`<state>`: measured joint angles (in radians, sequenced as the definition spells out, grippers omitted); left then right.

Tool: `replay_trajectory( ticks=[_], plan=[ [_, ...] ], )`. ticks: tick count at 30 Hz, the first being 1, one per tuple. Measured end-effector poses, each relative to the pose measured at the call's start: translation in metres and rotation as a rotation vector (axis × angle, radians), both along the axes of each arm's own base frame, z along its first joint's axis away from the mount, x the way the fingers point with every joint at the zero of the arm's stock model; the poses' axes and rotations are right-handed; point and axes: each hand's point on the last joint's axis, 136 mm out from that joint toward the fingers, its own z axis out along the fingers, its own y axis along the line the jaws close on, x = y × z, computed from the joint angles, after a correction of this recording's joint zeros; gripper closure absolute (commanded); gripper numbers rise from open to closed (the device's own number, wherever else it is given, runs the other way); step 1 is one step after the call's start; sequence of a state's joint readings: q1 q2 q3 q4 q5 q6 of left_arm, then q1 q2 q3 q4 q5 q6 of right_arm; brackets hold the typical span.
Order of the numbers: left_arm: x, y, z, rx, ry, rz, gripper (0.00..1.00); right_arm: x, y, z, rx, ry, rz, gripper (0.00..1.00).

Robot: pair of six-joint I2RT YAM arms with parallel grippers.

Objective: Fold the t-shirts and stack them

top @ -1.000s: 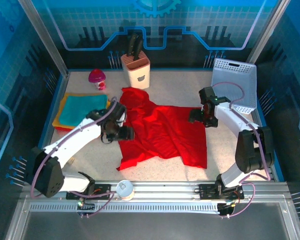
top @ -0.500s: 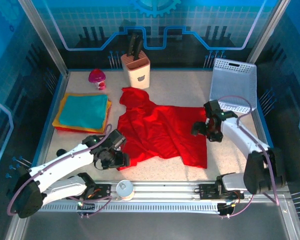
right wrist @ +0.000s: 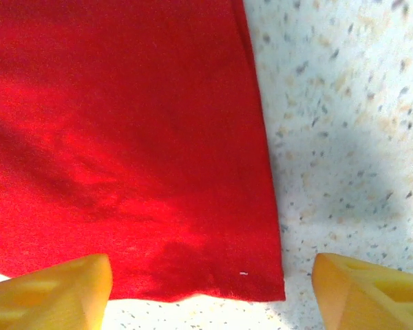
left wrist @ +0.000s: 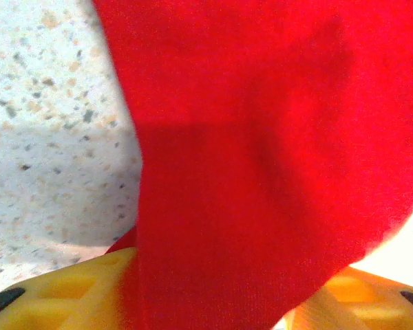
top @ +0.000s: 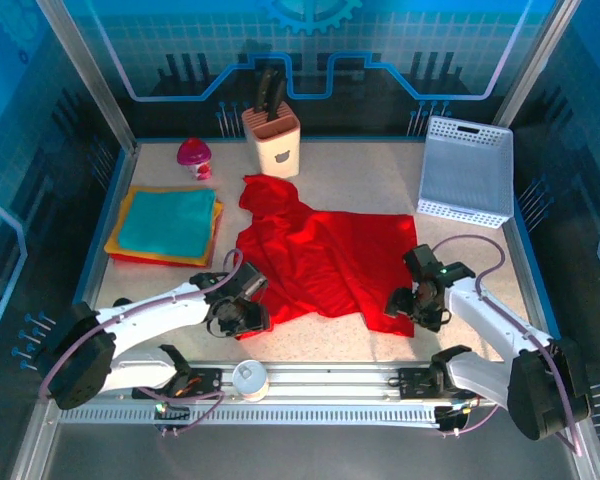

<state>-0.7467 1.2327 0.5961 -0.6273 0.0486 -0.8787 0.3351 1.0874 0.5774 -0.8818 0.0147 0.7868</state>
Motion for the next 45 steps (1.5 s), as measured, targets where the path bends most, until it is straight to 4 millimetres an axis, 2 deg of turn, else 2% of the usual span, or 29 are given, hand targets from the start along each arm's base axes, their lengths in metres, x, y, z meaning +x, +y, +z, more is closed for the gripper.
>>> replay_trajectory(
  ticks=[2,7,9,12,14,20,26,29,33,36,40,45],
  plan=[
    [0.004,-0.002,0.0,-0.004,-0.015,0.008,0.59,-0.002,0.005,-0.001,0.001,0.003,0.009,0.35],
    [0.011,-0.002,0.002,0.002,-0.046,0.017,0.85,-0.005,0.013,-0.005,-0.012,0.022,0.038,0.43],
    [0.013,-0.002,0.005,0.006,-0.054,0.019,0.93,-0.007,0.015,-0.008,-0.02,0.038,0.048,0.43],
    [0.019,-0.006,0.019,-0.004,-0.081,0.017,0.99,-0.008,0.018,-0.009,-0.029,0.052,0.058,0.34],
    [0.025,-0.011,0.035,-0.031,-0.111,0.016,1.0,-0.006,0.019,-0.005,-0.038,0.043,0.064,0.28],
    [0.038,-0.018,0.083,-0.097,-0.186,0.016,1.0,0.001,0.023,0.014,-0.091,-0.028,0.124,0.27],
    [0.046,-0.004,0.099,-0.103,-0.17,0.066,1.0,-0.007,0.037,0.005,-0.14,0.01,0.255,0.28],
    [0.047,0.002,0.101,-0.121,-0.152,0.09,1.0,-0.007,0.044,-0.004,-0.182,0.043,0.312,0.36],
    [0.047,0.004,0.106,-0.144,-0.136,0.096,1.0,-0.003,0.05,-0.014,-0.222,0.07,0.358,0.74],
    [0.047,0.005,0.112,-0.161,-0.129,0.1,1.0,-0.001,0.05,-0.016,-0.242,0.073,0.368,0.88],
    [0.038,0.007,0.123,-0.186,-0.122,0.099,1.0,0.0,0.044,-0.008,-0.264,0.053,0.371,1.0],
    [0.013,0.017,0.138,-0.221,-0.116,0.101,1.0,-0.002,0.033,0.015,-0.255,-0.009,0.35,1.0]
  ],
)
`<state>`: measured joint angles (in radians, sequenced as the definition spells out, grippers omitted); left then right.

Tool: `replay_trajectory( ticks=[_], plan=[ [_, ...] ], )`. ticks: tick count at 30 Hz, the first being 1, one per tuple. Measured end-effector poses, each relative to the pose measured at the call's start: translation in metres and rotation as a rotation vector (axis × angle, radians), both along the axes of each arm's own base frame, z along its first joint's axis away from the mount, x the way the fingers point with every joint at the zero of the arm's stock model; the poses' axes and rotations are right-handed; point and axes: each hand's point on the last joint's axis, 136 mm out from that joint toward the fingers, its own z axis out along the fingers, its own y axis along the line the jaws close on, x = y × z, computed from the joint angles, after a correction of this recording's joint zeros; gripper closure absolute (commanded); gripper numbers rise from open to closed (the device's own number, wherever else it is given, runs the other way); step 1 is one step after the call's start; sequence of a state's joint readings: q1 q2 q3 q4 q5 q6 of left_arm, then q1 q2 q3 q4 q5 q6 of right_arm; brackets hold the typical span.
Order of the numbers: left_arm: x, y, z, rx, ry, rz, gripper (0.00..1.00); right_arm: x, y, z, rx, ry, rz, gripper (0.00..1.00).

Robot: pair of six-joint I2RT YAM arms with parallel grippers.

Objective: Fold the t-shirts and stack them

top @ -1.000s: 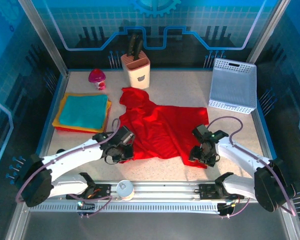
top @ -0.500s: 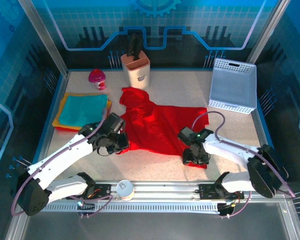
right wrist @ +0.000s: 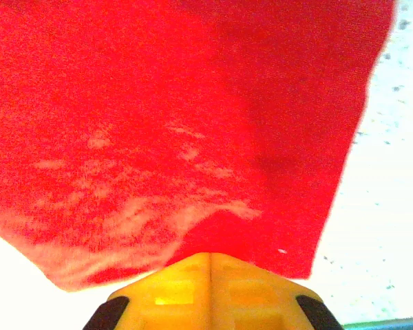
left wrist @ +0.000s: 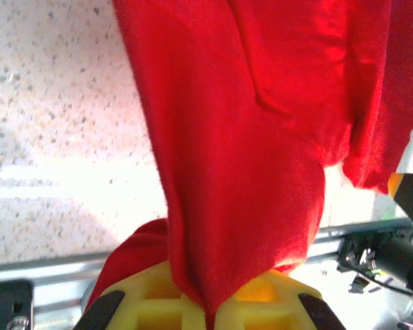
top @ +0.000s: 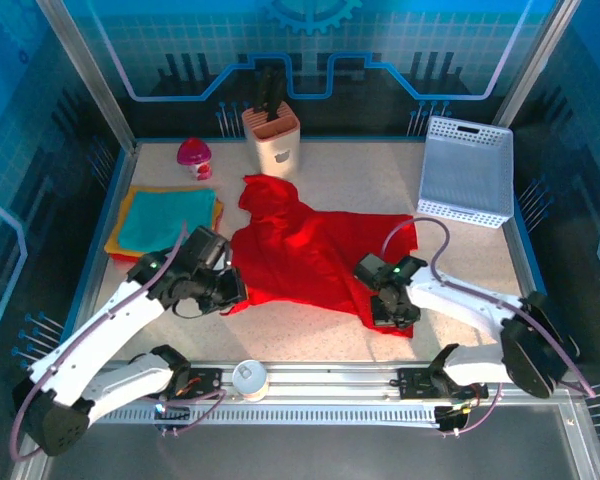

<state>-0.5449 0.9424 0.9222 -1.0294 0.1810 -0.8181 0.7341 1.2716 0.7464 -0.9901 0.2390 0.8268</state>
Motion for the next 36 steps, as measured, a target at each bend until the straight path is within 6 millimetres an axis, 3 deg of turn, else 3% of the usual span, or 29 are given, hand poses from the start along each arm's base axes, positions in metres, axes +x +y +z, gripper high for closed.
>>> replay_trajectory(
  ticks=[6,15,16,19,20,22,25,30,36],
  plan=[
    [-0.031,0.013,0.013,-0.053,0.015,0.037,1.0,-0.01,-0.022,0.018,-0.026,-0.029,-0.062,1.0],
    [-0.072,0.033,0.0,-0.06,0.109,0.111,1.0,-0.018,-0.046,0.028,-0.09,-0.045,-0.163,1.0],
    [-0.075,0.035,-0.002,-0.057,0.118,0.117,0.92,-0.017,-0.048,0.028,-0.087,-0.053,-0.175,1.0],
    [-0.082,0.04,-0.01,-0.039,0.156,0.135,0.8,-0.013,-0.05,0.032,-0.063,-0.077,-0.201,0.89],
    [-0.084,0.041,-0.015,-0.03,0.171,0.139,0.67,-0.011,-0.05,0.033,-0.052,-0.089,-0.206,0.83],
    [-0.088,0.043,-0.023,-0.006,0.202,0.138,0.56,-0.004,-0.047,0.033,-0.025,-0.108,-0.203,0.67],
    [-0.089,0.048,-0.03,0.044,0.236,0.142,0.4,0.012,-0.042,0.035,0.013,-0.131,-0.196,0.43],
    [-0.065,0.046,-0.016,0.111,0.195,0.117,0.38,0.069,-0.034,0.056,0.074,-0.219,-0.196,0.17],
    [-0.013,0.023,-0.013,0.108,0.081,0.045,0.32,0.15,-0.03,0.064,0.141,-0.262,-0.204,0.08]
  ],
)
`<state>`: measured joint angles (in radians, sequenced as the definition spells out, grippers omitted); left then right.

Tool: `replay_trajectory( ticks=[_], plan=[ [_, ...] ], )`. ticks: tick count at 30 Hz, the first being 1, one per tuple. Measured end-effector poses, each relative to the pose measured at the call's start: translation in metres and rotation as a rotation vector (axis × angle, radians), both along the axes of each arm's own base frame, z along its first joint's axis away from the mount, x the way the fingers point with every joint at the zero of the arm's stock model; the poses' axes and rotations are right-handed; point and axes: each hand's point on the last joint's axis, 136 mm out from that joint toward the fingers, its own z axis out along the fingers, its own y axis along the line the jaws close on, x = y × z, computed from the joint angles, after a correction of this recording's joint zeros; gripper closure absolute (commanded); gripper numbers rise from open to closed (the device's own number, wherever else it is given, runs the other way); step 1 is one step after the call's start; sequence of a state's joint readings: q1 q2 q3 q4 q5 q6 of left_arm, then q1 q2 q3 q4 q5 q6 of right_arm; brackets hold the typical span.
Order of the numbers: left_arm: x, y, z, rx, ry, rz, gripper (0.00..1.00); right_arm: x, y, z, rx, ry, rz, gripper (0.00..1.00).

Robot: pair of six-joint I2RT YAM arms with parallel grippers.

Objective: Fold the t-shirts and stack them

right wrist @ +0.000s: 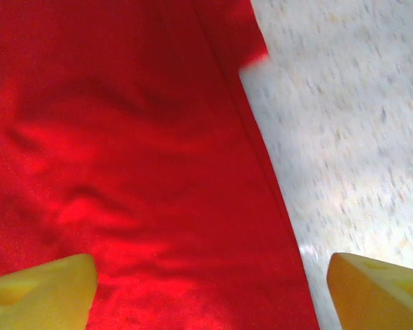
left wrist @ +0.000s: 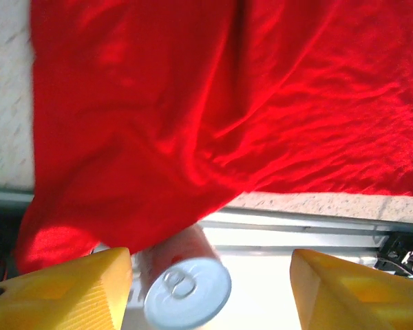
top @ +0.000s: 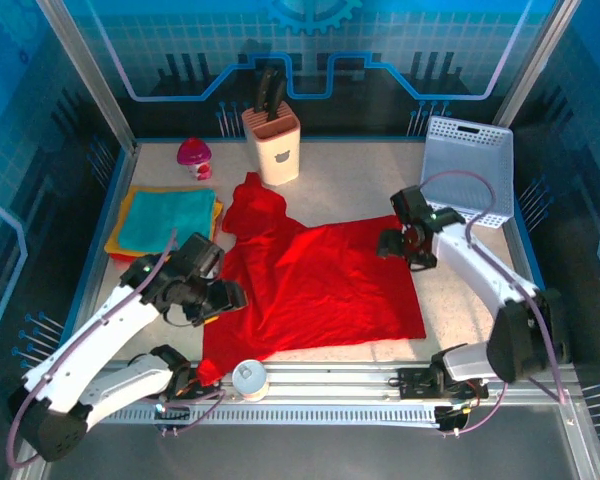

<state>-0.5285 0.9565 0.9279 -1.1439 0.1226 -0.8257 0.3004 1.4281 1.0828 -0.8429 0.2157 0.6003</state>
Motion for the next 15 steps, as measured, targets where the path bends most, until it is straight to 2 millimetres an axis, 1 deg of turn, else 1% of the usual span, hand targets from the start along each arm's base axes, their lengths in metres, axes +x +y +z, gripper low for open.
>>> replay_trajectory(
  ticks=[2,4,5,8,11,15],
  plan=[
    [0.019,-0.003,-0.004,-0.002,-0.019,-0.006,0.32,0.025,0.003,-0.007,0.009,0.007,0.012,0.08],
    [0.037,-0.004,-0.003,-0.006,-0.036,0.001,0.32,0.041,0.006,-0.016,0.017,0.021,0.024,0.08],
    [0.047,-0.004,-0.001,-0.009,-0.058,-0.001,0.32,0.048,0.007,-0.022,0.019,0.031,0.03,0.08],
    [0.07,-0.006,0.008,-0.023,-0.119,-0.014,0.32,0.067,0.011,-0.039,0.025,0.066,0.04,0.11],
    [0.08,-0.009,0.014,-0.04,-0.16,-0.034,0.33,0.089,0.014,-0.051,0.02,0.08,0.045,0.15],
    [0.083,-0.013,0.014,-0.058,-0.183,-0.052,0.33,0.119,0.019,-0.062,0.015,0.081,0.052,0.22]
  ],
)
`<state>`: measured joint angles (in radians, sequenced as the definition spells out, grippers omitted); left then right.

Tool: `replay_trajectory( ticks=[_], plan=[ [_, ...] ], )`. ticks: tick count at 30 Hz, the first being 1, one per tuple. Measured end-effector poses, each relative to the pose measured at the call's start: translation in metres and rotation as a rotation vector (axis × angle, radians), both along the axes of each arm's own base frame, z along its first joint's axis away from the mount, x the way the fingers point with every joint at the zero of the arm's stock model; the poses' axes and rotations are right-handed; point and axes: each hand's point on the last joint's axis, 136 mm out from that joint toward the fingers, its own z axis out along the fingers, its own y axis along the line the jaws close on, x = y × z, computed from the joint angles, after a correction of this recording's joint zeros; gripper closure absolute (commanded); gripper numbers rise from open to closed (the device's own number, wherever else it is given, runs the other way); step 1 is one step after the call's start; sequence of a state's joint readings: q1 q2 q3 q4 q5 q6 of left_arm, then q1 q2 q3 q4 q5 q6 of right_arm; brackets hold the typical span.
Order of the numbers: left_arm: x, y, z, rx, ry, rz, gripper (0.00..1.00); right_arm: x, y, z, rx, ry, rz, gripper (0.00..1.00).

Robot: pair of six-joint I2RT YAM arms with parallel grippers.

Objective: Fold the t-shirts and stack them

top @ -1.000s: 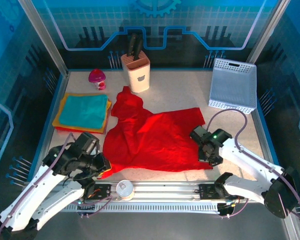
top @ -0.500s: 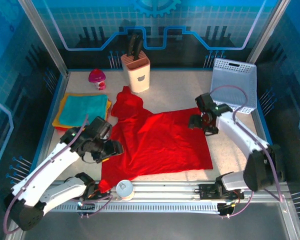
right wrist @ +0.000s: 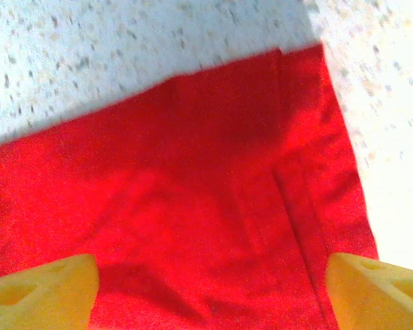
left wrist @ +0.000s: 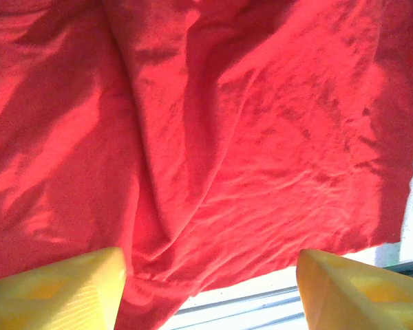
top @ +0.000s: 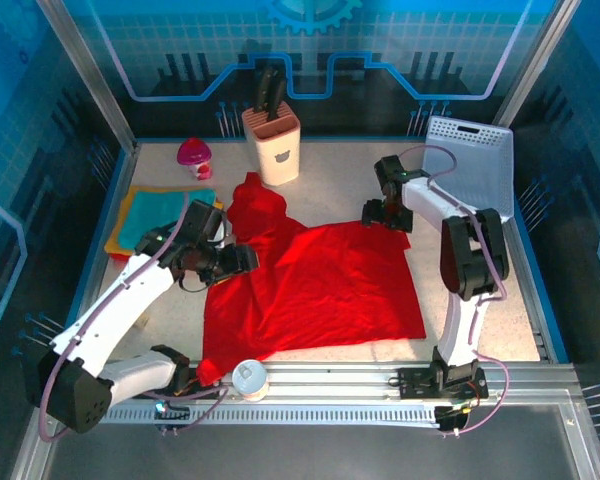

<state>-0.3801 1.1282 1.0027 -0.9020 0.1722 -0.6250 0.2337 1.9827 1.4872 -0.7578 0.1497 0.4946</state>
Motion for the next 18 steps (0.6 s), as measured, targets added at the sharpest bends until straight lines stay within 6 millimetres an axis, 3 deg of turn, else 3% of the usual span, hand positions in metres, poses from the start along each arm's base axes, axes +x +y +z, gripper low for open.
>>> replay_trajectory(
  ticks=[4,7,12,18],
  plan=[
    [-0.008,0.001,-0.012,-0.009,0.017,-0.003,0.33,0.026,0.0,-0.011,-0.007,-0.001,-0.005,0.26],
    [-0.013,0.003,-0.018,-0.007,0.032,-0.004,0.33,0.032,-0.003,-0.018,-0.017,0.018,-0.016,0.27],
    [-0.014,0.003,-0.017,-0.011,0.023,-0.004,0.33,0.03,-0.014,-0.019,-0.049,0.025,-0.034,0.24],
    [-0.011,0.002,-0.016,-0.017,0.011,-0.005,0.29,0.012,-0.022,-0.021,-0.07,0.038,-0.039,0.25]
  ],
)
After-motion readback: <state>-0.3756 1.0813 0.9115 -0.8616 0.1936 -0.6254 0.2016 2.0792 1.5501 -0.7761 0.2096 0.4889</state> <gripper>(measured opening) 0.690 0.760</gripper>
